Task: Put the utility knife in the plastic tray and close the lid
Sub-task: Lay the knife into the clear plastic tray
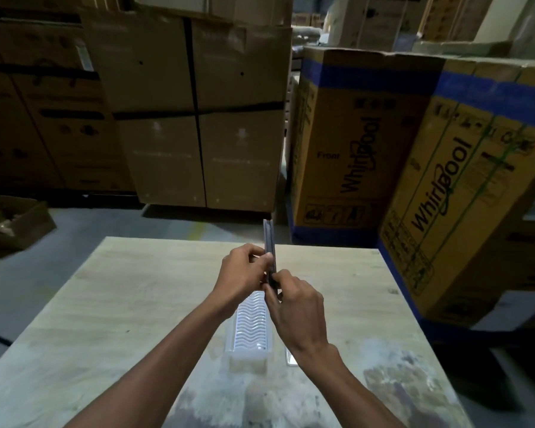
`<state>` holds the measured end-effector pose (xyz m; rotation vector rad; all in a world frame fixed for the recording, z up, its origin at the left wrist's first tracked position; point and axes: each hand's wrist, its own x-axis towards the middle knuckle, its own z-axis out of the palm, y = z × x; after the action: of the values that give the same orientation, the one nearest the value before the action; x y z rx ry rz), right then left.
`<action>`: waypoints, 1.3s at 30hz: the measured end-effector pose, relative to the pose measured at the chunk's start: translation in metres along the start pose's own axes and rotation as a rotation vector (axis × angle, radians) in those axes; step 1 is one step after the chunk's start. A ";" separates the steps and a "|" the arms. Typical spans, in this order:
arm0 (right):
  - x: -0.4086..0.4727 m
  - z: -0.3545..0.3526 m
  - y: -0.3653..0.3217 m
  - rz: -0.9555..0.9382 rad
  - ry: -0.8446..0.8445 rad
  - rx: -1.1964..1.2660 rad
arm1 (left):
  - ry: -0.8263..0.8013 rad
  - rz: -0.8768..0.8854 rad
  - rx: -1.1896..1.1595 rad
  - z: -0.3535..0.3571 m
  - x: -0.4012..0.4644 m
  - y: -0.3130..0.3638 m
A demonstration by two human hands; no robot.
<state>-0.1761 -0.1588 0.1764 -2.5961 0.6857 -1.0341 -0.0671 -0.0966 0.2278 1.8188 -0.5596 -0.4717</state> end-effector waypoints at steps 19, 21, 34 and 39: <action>-0.030 0.113 0.023 0.299 -0.557 -0.145 | 0.148 0.374 1.071 -0.057 0.039 -0.081; -0.029 0.127 0.024 0.325 -0.610 -0.169 | 0.134 0.343 1.059 -0.059 0.039 -0.083; -0.027 0.194 0.031 0.378 -0.707 -0.257 | 0.079 0.254 0.992 -0.068 0.043 -0.109; -0.026 0.209 0.029 0.373 -0.719 -0.268 | 0.077 0.246 1.010 -0.075 0.049 -0.120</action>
<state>-0.0561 -0.1563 0.0014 -2.6218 1.0837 0.1205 0.0326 -0.0363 0.1342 2.6431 -1.0724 0.1006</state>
